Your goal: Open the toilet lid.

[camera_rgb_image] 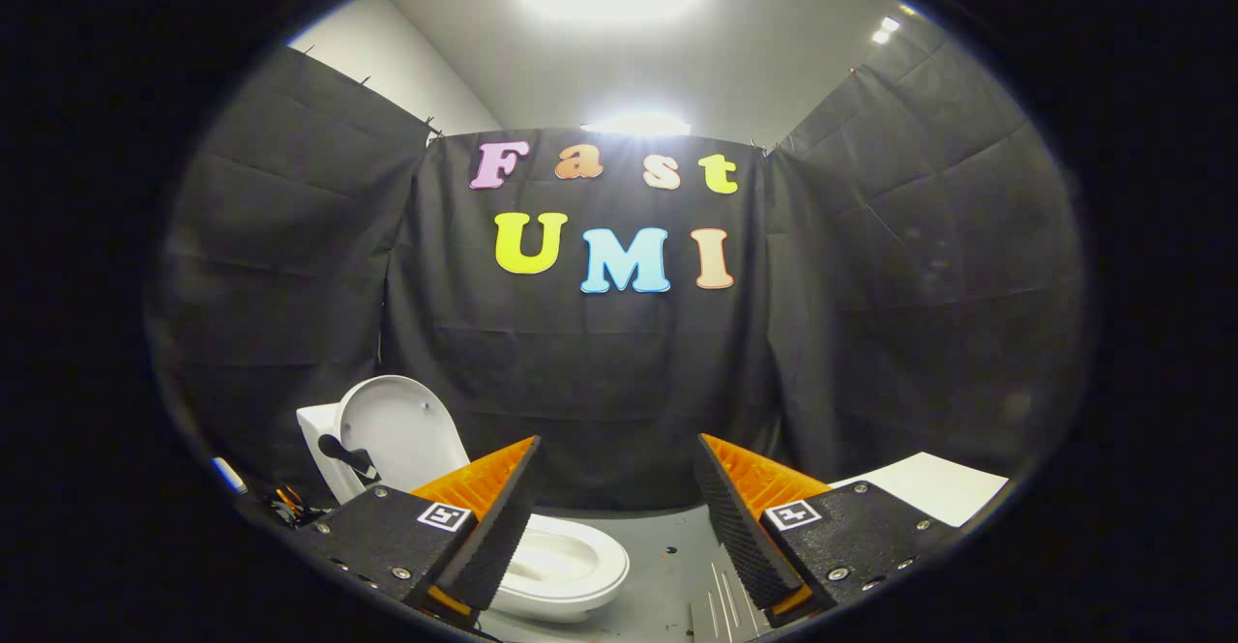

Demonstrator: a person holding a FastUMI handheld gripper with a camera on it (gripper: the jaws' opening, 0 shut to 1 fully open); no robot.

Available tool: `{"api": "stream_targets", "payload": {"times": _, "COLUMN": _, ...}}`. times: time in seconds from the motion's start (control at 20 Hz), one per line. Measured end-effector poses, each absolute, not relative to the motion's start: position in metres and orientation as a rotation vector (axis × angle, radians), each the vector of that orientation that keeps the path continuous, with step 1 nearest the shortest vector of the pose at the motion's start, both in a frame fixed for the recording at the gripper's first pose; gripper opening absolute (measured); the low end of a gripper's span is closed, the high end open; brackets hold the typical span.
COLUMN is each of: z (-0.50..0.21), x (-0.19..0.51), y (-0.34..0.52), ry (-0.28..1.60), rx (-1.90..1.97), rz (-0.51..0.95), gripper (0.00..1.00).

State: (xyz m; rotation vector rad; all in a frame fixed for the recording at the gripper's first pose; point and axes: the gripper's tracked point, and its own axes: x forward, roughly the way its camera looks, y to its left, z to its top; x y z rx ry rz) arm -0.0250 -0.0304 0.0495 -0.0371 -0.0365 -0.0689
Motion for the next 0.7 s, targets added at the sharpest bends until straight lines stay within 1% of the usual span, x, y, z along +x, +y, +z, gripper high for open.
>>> {"api": "stream_targets", "payload": {"times": 0.3, "z": 0.027, "x": -0.013, "y": -0.025, "ry": 0.025, "rx": -0.04, "rz": -0.055, "gripper": 0.95}}
{"api": "stream_targets", "payload": {"times": 0.7, "z": 0.012, "x": -0.013, "y": -0.037, "ry": 0.04, "rx": 0.001, "rz": -0.091, "gripper": 0.94}}
